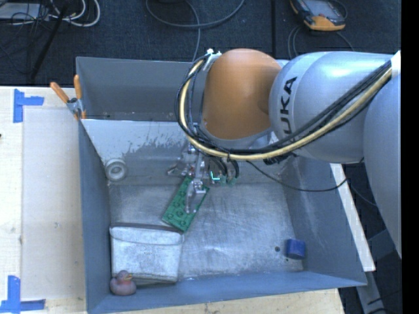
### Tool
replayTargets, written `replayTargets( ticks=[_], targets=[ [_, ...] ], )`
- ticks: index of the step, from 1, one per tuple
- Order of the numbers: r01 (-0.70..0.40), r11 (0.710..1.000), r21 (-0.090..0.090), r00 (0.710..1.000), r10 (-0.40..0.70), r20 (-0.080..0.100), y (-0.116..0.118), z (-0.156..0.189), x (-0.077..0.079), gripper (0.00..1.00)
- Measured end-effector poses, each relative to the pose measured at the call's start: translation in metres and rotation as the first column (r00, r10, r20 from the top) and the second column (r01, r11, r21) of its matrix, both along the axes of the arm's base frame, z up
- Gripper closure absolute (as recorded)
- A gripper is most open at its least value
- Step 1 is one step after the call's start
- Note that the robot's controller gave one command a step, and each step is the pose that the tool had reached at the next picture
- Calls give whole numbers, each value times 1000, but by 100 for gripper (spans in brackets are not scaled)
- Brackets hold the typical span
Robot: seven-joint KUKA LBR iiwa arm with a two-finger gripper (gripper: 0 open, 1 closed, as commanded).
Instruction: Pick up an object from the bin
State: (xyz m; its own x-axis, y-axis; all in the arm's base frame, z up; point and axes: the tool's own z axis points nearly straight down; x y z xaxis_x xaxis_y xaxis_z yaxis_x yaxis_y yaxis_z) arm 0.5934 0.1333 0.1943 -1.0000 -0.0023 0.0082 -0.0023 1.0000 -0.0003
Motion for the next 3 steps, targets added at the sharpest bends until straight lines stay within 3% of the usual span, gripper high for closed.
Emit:
replayTargets(
  ticks=[1, 2, 3],
  targets=[
    [159, 987, 2, 987, -159, 8, -36, -109, 0, 0],
    [160, 987, 3, 987, -160, 13, -37, -105, 1, 100],
    [138, 990, 3, 990, -138, 16, -42, 33, 7, 100]
  ],
)
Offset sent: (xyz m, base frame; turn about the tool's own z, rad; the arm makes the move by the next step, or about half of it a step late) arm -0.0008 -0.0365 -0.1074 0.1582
